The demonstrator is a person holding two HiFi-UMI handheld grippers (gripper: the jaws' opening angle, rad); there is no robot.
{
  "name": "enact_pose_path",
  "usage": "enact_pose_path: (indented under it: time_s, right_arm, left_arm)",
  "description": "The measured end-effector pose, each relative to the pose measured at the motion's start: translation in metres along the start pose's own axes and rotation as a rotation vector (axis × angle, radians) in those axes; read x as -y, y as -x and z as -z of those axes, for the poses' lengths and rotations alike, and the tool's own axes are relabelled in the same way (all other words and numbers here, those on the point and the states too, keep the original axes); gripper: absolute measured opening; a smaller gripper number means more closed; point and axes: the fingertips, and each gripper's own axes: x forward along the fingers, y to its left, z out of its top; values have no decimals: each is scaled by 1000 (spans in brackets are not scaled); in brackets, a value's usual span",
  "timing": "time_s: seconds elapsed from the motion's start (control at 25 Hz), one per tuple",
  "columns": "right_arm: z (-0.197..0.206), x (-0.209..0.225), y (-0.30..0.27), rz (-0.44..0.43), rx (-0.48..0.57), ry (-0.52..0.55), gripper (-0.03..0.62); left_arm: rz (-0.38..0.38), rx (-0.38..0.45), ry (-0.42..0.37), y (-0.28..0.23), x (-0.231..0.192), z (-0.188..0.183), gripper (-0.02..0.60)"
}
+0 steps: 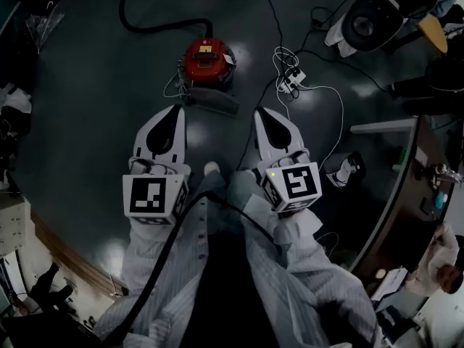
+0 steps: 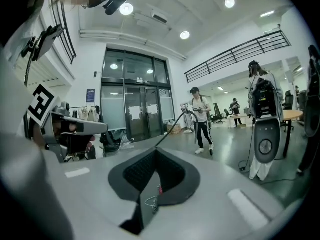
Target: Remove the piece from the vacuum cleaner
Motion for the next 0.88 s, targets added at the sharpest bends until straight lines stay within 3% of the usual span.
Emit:
enact_pose_path:
  time_s: [0.32, 0.64, 0.76, 0.88]
  right_arm:
    - [48, 52, -99, 13, -124, -28, 2]
    - [89, 102, -209, -122, -266, -43, 2]
    - [117, 120, -240, -160, -321, -44, 2]
    - [158, 135, -269, -192, -372, -51, 2]
  left_arm:
    - [7, -94, 61, -106, -55, 44, 3]
    - [26, -295, 24, -220, -86, 93, 3]
    - [91, -342, -44, -262, -84, 128, 3]
    - [205, -427, -153, -302, -82, 180, 3]
